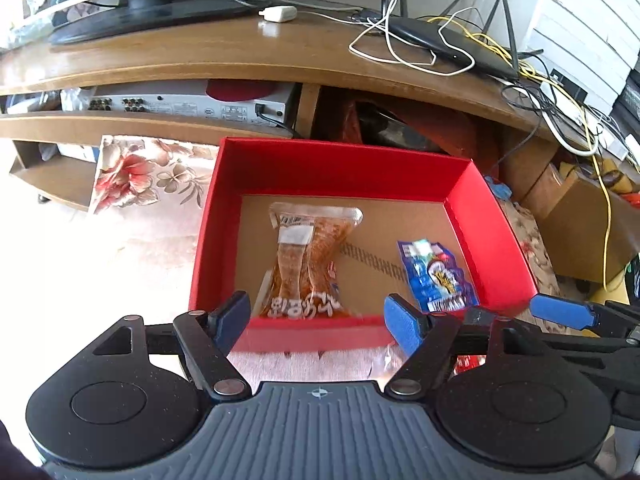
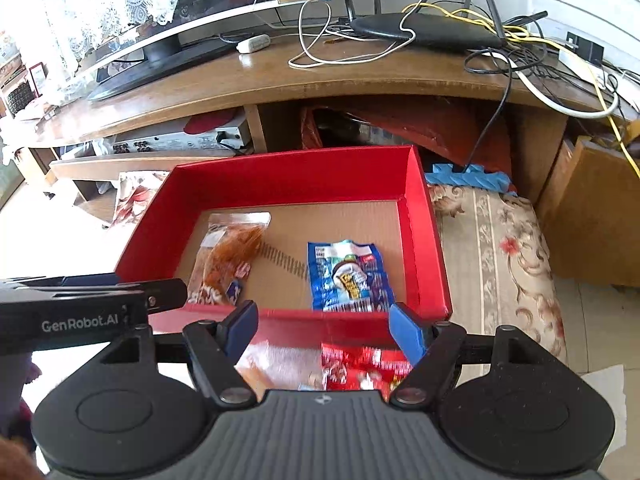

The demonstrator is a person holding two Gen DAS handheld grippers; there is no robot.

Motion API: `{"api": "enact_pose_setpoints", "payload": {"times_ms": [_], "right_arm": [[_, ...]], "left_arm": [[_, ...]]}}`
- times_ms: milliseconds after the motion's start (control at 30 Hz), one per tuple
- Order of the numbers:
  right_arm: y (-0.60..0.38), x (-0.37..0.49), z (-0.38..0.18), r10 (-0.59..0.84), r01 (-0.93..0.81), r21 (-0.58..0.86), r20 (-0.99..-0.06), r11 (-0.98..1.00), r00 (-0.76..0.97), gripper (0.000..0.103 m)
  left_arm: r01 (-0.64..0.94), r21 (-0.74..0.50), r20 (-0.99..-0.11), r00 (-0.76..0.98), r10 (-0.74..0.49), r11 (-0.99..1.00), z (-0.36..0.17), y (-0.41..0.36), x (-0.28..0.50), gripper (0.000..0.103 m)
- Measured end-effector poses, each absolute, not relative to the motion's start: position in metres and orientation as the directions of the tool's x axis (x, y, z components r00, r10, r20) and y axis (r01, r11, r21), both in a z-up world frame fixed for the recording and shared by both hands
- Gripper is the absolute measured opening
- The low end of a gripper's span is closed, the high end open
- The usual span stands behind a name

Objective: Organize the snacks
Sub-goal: 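Withdraw both tools from the box toward the remaining snacks on the table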

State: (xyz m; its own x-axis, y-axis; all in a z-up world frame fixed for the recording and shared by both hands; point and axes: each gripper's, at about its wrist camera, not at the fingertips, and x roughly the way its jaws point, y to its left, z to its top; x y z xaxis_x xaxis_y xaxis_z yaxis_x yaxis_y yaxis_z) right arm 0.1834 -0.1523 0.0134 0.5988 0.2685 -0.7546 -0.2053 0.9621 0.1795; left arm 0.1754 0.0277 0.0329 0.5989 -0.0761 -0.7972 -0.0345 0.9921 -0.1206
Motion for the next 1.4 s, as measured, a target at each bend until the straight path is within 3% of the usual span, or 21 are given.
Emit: {"api": "enact_pose_setpoints", "payload": {"times_ms": [967, 1400], "right_arm": [[-0.142, 0.088, -0.011, 0.278, -0.254, 0.168, -0.821, 0.952, 0.499, 0.069], [-0.151, 0.068, -0.024, 0.246, -0.23, 0.154, -0.858, 0.961, 0.452, 0.069]], "left_arm": [[0.011, -0.021, -0.838, 0.545, -0.024, 1.0, 0.016, 0.029, 0.082, 0.08], [0.058, -0.003, -0.858, 0.512, -0.033, 0.998, 0.003, 0.022, 0.059, 0.085]]}}
